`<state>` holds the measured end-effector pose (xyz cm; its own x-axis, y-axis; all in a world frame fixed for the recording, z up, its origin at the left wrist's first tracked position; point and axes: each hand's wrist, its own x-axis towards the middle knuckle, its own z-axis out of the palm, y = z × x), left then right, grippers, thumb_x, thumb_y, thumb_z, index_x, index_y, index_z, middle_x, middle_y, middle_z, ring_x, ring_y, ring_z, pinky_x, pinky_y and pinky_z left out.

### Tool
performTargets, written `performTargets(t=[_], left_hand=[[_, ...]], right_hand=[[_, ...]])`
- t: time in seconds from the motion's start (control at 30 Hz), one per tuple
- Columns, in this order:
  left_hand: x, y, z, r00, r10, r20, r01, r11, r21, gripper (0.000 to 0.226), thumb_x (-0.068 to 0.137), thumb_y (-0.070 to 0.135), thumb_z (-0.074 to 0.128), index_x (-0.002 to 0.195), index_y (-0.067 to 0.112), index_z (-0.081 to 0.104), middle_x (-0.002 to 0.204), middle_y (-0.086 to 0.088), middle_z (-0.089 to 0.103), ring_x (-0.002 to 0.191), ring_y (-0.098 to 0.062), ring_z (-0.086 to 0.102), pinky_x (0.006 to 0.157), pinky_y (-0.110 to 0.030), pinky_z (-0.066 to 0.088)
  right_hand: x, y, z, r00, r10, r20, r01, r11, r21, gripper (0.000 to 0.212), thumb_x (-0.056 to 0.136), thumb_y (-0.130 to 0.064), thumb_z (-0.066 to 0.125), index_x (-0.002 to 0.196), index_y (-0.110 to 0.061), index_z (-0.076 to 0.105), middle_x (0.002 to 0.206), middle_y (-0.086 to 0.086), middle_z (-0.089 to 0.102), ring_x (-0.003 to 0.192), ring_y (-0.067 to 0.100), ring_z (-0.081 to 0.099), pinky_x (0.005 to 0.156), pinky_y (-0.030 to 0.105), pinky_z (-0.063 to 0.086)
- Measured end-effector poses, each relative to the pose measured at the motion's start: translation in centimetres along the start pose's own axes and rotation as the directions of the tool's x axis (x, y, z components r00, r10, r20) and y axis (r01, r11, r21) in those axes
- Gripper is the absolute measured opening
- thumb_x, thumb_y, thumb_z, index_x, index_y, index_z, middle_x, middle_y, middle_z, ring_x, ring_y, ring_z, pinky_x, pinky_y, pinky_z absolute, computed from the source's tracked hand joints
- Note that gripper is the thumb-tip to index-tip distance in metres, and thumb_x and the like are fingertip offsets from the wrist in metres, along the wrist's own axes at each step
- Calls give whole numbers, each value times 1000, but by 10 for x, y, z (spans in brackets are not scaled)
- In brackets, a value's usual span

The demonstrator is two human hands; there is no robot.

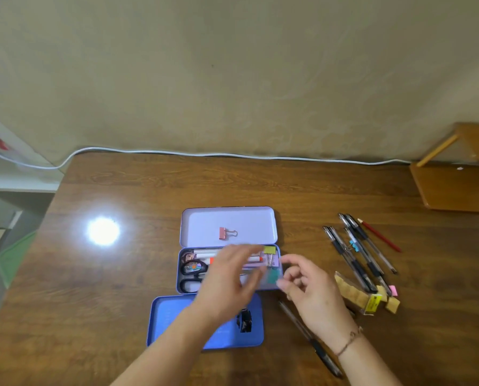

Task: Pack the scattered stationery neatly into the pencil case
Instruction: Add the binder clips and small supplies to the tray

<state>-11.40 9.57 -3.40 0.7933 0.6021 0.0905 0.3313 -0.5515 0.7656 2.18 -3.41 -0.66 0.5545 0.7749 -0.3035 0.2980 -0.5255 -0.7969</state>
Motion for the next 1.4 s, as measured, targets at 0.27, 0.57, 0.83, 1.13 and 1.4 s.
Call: performTargets(t=[0.27,0.57,0.83,1.13,1.4], left_hand=[[-18,16,16,875,-479,63,441,738,-510,10,86,11,73,87,21,72,72,8,73,69,-6,69,64,-17,48],[-12,5,22,991,-137,-7,137,991,-9,18,88,38,61,98,24,68,86,11,65,81,-6,57,71,-14,44],[-20,-7,43,1000,1,19,-9,901,434,38,73,60,59,86,25,68,77,8,56,80,-20,51,70,-34,45],[-19,-11,47,1000,12,24,-22,882,471,29,77,55,54,87,30,67,76,9,53,79,-20,50,68,-34,41],[-18,-14,47,999,-6,38,-12,887,462,29,78,54,50,82,32,67,72,11,52,77,-18,49,70,-30,35]], right_hand=[[3,-6,13,968,173,-183,-72,887,457,17,84,-11,69,98,-21,66,75,4,72,66,14,67,62,24,55],[30,-10,3,984,-20,-177,6,997,-81,8,89,-22,63,86,-28,68,75,-14,66,73,-1,61,59,15,48],[56,6,13,981,-183,-67,121,843,-524,9,86,-32,64,80,-30,70,95,-14,45,92,9,34,78,29,40],[52,14,13,943,-320,-87,206,772,-601,11,79,-35,72,89,-30,73,91,-12,52,89,9,39,69,25,37],[42,52,-80,886,-137,-443,-174,788,-590,23,84,-24,65,107,-26,70,107,-6,61,97,16,43,68,27,39]])
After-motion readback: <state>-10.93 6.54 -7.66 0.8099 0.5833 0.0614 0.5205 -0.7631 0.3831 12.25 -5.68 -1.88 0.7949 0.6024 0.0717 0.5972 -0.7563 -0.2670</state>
